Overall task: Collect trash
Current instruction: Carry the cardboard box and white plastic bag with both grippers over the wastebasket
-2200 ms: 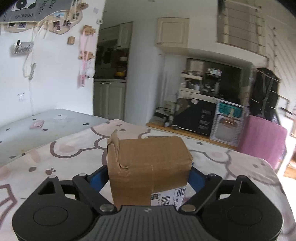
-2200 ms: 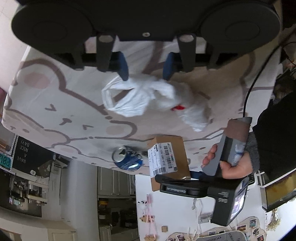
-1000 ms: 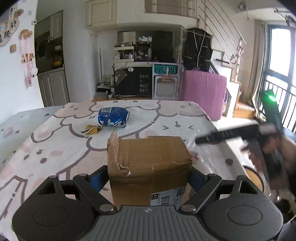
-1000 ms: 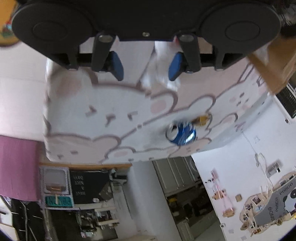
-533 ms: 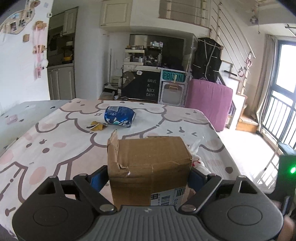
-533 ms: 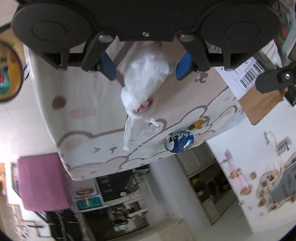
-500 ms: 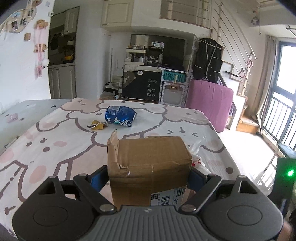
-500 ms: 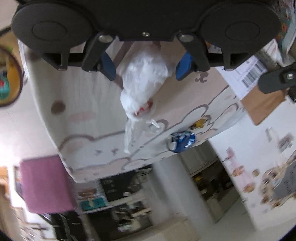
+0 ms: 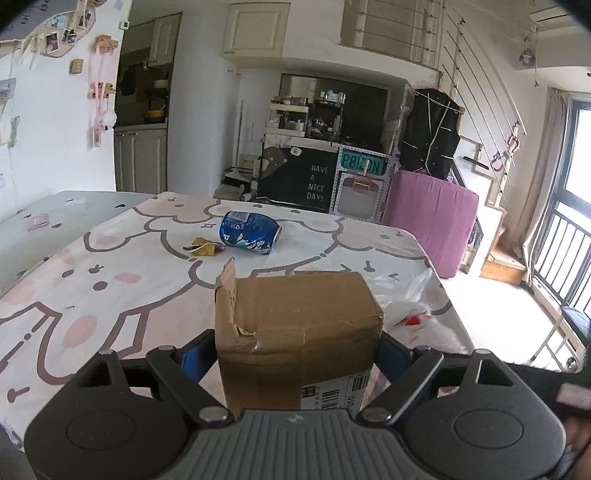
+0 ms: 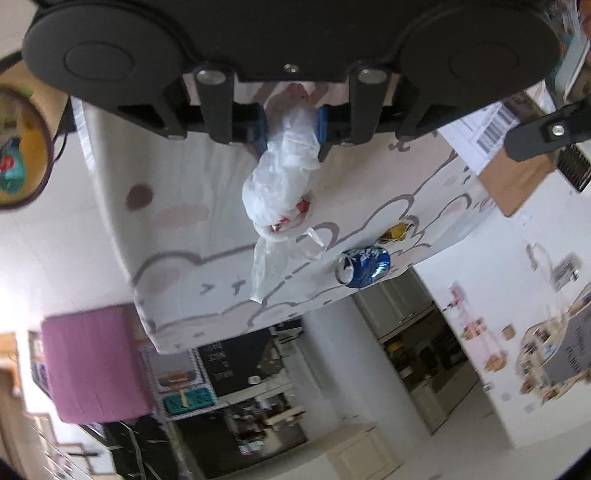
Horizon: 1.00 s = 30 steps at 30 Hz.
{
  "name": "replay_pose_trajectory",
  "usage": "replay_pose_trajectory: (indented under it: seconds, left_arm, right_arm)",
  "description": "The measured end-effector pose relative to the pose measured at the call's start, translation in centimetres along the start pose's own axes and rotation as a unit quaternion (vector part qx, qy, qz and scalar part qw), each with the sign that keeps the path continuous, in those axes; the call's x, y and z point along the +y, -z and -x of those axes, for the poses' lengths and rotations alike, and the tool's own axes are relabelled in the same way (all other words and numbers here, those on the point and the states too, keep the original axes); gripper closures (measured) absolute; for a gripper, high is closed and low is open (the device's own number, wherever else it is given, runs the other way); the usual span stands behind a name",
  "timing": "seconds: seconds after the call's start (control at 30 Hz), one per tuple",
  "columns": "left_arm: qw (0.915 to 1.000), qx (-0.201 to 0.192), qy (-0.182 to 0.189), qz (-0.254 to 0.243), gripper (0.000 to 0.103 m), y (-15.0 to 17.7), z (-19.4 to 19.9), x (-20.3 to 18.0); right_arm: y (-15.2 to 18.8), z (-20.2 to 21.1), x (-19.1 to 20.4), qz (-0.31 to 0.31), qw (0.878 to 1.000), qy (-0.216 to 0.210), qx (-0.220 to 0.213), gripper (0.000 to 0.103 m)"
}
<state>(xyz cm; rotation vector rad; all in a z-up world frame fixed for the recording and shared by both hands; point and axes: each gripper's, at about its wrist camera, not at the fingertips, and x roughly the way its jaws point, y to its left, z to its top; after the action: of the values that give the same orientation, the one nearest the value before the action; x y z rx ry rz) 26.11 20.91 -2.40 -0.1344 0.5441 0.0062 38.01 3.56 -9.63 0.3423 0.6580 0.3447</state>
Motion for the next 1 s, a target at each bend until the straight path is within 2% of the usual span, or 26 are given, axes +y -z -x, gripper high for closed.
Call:
replay_pose_trajectory:
  seconds: [0.27, 0.57, 0.8, 1.0]
  left_arm:
    - [1.0000, -0.003, -0.006, 0.001, 0.015, 0.8, 1.4, -3.4]
    - [0.9999, -0.009, 0.001, 0.008, 0.016, 1.8, 2.9, -7.8]
    - [0.9998, -0.014, 0.015, -0.008, 0.016, 2.1, 3.3, -11.9]
    - [0.9987, -0.012, 0.041, -0.027, 0.016, 2.2, 2.5, -15.9]
  right_arm:
    - [-2.6, 5.1, -1.9, 0.051, 0.998, -0.022, 0.026, 0.077]
    - [-2.9, 10.6, -4.7, 0.074, 0.997, -0.025, 0.026, 0.077]
    - [-3.4, 14.2, -7.4, 0.091, 0.995, 0.000, 0.026, 0.077]
    - [-4.1, 17.0, -10.9, 0.091, 0.995, 0.031, 0.018, 0.077]
